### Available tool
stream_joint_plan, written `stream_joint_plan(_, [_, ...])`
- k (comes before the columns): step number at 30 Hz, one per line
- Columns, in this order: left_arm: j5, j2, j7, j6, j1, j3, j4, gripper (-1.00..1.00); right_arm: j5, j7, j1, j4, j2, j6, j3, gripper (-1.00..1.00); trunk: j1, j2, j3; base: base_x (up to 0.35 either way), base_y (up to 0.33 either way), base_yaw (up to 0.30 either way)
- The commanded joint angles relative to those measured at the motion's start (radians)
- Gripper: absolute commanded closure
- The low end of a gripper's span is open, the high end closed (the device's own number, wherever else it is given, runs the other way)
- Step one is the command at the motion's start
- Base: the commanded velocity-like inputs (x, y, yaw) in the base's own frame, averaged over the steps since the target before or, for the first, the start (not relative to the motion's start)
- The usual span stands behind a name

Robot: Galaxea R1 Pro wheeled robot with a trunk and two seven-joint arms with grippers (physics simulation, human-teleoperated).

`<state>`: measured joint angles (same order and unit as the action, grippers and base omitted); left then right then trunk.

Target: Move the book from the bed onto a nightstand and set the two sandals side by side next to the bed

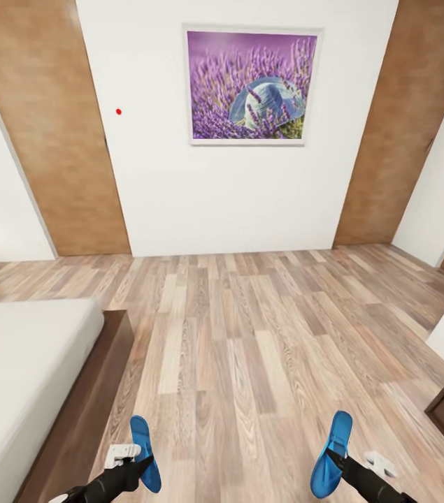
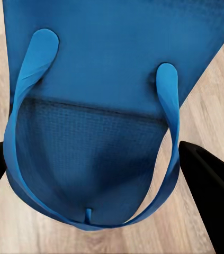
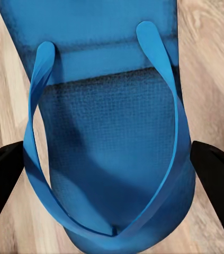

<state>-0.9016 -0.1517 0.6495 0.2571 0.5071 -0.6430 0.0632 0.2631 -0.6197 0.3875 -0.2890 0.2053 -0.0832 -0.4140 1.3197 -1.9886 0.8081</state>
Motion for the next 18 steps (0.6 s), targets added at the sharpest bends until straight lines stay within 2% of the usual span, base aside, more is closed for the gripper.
stream_joint_plan(1, [-0.005, 0.000, 0.001, 0.007, 0.001, -0.007, 0.000, 1.00, 0.010, -0.005, 0.001, 0.000, 0.000, -0.009, -0.004, 1.00, 0.000, 0.000, 0.001, 0.325, 0.000, 0.000])
stream_joint_plan(18, [-0.005, 0.000, 0.000, 0.007, 0.001, -0.007, 0.000, 1.00, 0.010, -0.005, 0.001, 0.000, 0.000, -0.009, -0.004, 1.00, 0.000, 0.000, 0.001, 0.325, 0.000, 0.000])
